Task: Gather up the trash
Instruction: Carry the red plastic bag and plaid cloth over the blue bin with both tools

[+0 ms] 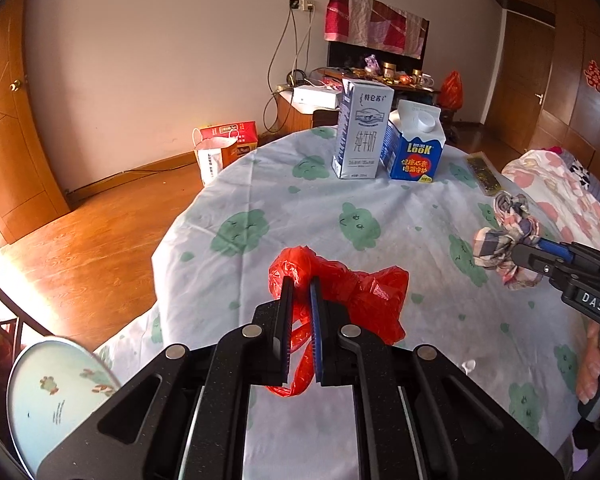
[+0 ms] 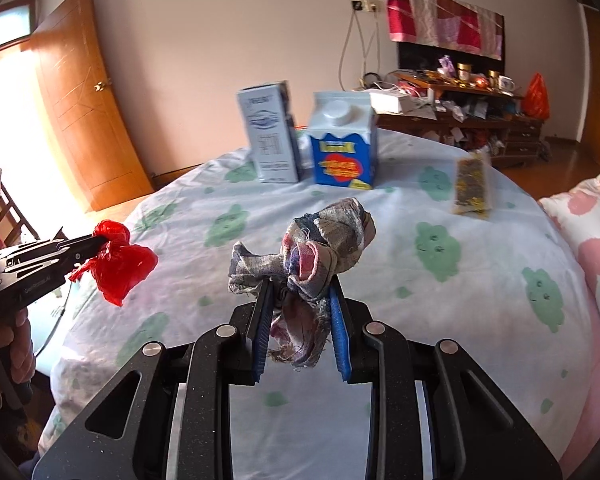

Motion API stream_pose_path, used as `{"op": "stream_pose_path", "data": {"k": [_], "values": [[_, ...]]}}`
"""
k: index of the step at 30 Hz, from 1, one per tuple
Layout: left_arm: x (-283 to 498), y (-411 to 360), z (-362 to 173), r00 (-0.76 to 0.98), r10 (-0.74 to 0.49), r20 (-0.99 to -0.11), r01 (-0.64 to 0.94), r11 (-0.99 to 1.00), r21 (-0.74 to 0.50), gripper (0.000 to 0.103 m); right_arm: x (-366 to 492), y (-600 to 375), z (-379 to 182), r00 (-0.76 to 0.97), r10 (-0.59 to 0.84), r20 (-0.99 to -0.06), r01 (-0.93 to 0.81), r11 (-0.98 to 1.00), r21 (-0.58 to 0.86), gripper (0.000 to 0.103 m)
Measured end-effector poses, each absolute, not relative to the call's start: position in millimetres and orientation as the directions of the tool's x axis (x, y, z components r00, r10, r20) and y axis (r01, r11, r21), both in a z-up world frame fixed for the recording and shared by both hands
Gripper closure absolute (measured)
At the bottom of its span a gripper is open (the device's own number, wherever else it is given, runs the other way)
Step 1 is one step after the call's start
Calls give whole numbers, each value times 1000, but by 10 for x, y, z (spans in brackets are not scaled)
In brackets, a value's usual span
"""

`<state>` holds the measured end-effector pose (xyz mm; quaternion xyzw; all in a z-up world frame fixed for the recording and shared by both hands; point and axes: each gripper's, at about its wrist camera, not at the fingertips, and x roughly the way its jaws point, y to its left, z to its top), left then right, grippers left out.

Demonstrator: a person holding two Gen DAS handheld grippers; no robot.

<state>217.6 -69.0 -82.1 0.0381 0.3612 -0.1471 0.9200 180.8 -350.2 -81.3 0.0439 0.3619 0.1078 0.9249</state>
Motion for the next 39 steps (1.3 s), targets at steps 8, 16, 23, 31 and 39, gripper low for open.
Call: {"op": "stream_pose_path", "data": {"k": [8,16,23,31,39], "values": [[1856,-394,-782,723,-219,-655,248,967,-50,96,1721,-3131,-777,708,277,-650,-232,960,156,75],[1633,-174,-782,740,-187,-646,199,978,-56,96,1643,-2875,-780,697,314,-644,-277,947,162,75],[1475,-104,-773,750,-177,-637,178,982,-63,96,1556,-2735,-780,689,336,-642,-308,938,161,75],[1315,13,-757,759,-163,-630,155,986,-69,96,1453,-2583,-745,682,358,-637,-343,927,154,75],[1201,170,-777,762,-141,-632,127,990,-67,96,1377,-2445,-728,673,379,-635,-375,915,149,75]]}}
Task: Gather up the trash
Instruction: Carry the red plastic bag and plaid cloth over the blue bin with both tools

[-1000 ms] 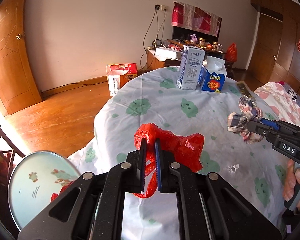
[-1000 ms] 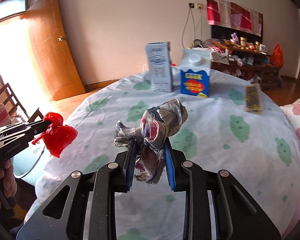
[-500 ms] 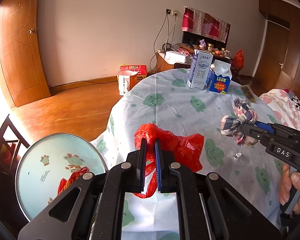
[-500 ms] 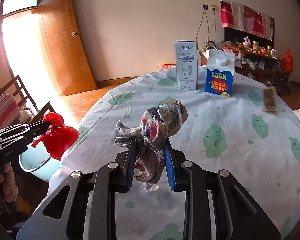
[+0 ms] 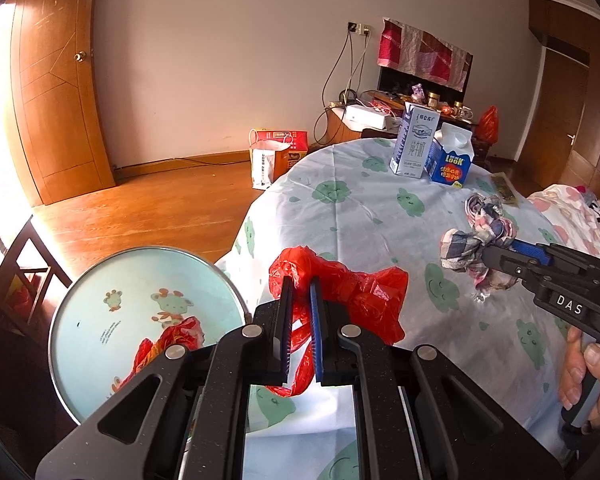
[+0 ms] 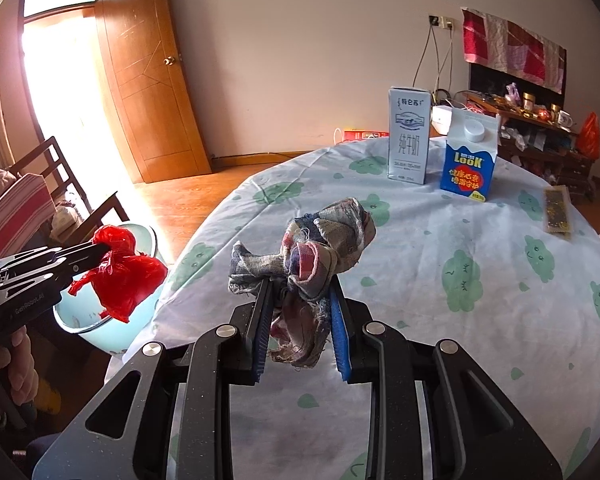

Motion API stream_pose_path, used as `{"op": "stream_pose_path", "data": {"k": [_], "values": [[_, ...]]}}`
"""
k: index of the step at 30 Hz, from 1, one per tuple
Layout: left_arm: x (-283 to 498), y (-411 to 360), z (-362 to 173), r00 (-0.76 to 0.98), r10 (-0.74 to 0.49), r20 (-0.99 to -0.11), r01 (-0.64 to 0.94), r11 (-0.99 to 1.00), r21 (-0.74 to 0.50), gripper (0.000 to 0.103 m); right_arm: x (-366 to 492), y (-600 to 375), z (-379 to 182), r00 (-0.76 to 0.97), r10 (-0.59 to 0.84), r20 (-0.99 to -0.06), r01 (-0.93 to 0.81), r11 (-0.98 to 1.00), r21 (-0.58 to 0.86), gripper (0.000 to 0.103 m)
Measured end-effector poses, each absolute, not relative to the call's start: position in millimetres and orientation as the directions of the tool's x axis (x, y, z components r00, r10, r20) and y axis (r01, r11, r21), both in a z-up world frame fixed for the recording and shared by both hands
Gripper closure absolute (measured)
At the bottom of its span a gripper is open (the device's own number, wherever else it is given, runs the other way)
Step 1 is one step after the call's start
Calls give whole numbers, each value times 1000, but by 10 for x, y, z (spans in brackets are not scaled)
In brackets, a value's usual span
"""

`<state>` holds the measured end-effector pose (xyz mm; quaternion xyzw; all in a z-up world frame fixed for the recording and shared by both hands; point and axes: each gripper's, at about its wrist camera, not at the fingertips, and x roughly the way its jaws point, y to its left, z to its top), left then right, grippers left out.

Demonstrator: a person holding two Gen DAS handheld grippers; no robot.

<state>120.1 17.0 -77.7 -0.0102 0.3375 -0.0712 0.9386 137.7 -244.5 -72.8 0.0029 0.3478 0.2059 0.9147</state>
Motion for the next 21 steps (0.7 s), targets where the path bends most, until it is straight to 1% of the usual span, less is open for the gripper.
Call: {"op": "stream_pose_path", "data": {"k": [21], "values": [[1056,518,-697,778,-84,-623,67,996,-52,96,1275,-1999,-738,638,424,-643,-461,879,122,75]]}}
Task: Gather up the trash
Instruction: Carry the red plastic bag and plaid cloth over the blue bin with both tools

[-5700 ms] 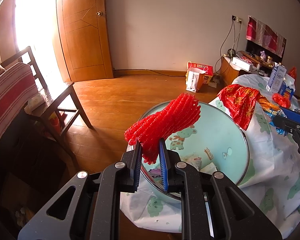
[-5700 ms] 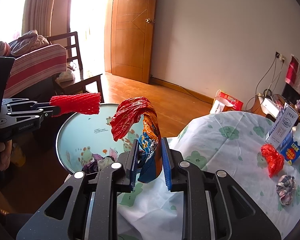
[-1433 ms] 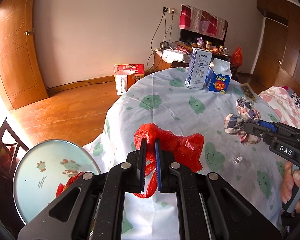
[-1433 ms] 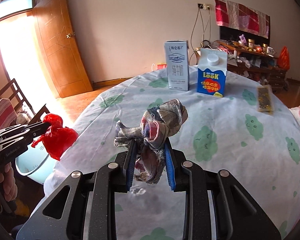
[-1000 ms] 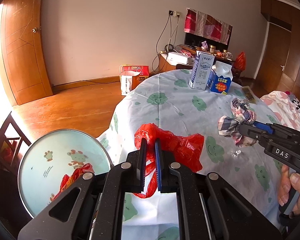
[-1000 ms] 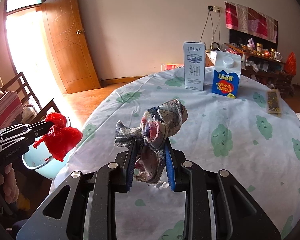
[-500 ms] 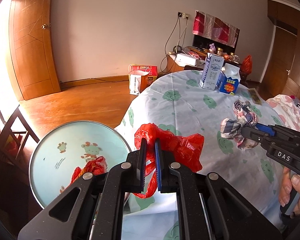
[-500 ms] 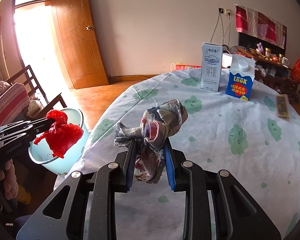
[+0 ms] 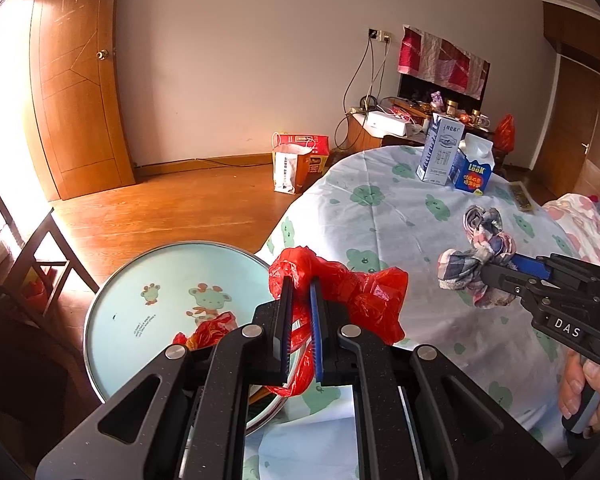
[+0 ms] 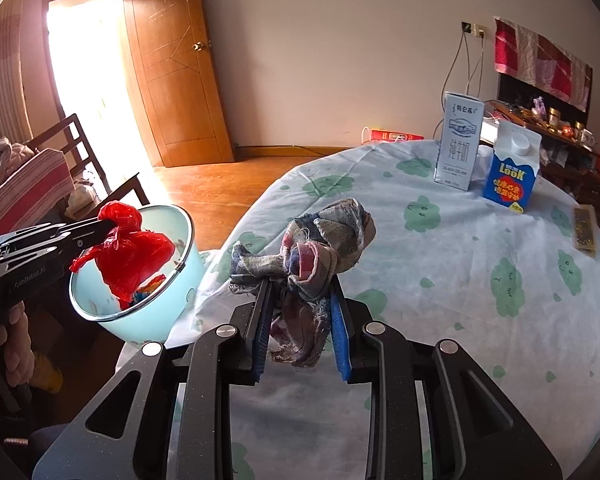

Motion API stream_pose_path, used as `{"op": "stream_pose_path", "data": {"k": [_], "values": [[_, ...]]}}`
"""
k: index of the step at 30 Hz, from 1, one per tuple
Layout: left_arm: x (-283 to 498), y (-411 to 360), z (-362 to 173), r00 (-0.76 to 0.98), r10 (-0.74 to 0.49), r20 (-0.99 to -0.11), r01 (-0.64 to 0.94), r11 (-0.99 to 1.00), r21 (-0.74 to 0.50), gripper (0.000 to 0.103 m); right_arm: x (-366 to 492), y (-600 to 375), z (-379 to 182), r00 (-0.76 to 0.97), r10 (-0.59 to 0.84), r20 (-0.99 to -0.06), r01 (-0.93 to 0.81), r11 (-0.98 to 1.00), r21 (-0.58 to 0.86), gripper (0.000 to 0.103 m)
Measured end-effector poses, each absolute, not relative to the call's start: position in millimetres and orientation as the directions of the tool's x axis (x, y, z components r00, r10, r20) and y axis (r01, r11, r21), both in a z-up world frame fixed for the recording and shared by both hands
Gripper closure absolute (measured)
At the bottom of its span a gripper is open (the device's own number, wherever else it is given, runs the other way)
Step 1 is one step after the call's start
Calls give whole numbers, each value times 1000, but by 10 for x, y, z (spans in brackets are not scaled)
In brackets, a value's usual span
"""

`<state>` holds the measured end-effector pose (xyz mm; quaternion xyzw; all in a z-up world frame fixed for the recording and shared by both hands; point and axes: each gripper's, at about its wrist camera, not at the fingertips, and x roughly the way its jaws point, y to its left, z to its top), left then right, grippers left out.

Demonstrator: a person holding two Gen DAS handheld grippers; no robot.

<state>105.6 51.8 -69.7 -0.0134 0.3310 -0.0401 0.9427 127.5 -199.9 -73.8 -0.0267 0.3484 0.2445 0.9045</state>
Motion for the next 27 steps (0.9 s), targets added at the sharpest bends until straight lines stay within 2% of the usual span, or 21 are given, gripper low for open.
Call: {"op": "stream_pose_path", "data": {"k": [27], "values": [[953,891,-765,777,-17,-629,-5,999,-33,96,1279,-1586,-724,612,452,-649,-525,846,94,75]]}}
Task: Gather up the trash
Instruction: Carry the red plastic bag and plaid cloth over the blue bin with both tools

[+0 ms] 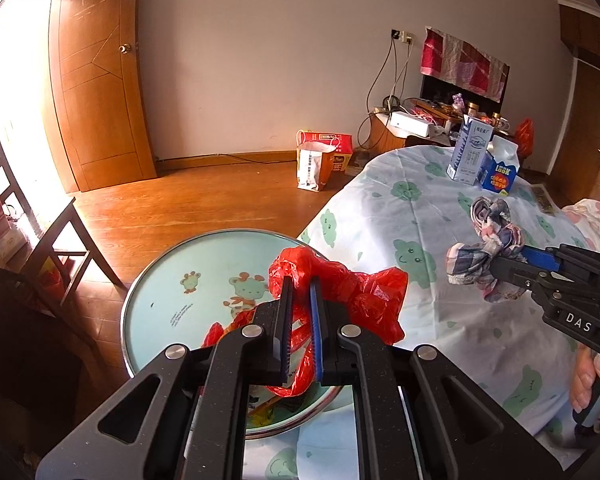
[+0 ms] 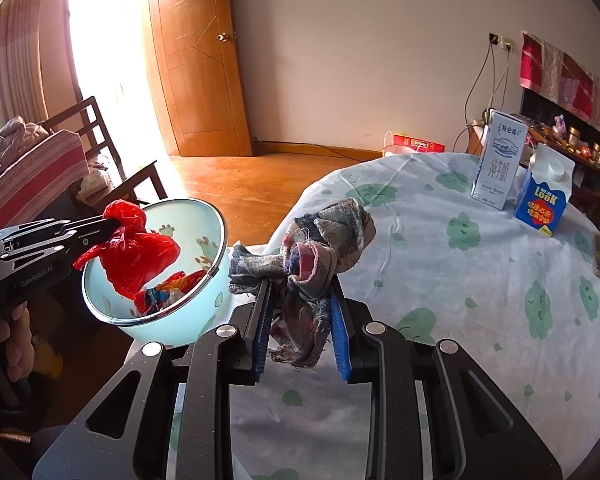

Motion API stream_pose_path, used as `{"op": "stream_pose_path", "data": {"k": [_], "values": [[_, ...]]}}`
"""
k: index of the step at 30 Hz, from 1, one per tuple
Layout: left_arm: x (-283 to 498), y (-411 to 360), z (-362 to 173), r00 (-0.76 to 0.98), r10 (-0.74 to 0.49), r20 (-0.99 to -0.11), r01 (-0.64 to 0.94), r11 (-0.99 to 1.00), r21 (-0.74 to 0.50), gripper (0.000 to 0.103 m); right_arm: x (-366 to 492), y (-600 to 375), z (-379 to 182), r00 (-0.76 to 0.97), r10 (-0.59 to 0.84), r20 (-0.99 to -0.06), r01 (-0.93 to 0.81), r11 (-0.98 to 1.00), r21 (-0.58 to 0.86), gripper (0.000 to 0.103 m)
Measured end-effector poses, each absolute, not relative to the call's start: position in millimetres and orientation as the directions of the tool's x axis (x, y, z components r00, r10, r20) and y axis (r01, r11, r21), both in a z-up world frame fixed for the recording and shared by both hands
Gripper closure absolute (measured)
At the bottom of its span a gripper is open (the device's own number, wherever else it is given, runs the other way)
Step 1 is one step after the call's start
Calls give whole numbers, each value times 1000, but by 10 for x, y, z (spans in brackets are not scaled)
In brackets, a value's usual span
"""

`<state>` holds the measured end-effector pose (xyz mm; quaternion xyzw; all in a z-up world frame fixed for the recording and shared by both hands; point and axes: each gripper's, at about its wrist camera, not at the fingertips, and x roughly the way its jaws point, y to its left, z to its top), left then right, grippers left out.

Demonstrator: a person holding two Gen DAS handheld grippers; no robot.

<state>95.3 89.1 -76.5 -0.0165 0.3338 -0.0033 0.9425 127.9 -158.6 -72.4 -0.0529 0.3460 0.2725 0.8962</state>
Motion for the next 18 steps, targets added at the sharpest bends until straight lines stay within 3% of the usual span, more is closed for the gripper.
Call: {"op": "stream_pose_path", "data": {"k": [18], "values": [[891,1193,-868,766,31,-643,-67,997,-31,96,1345,-1326,-715,601,467,-648,-559,826,76,75]]}}
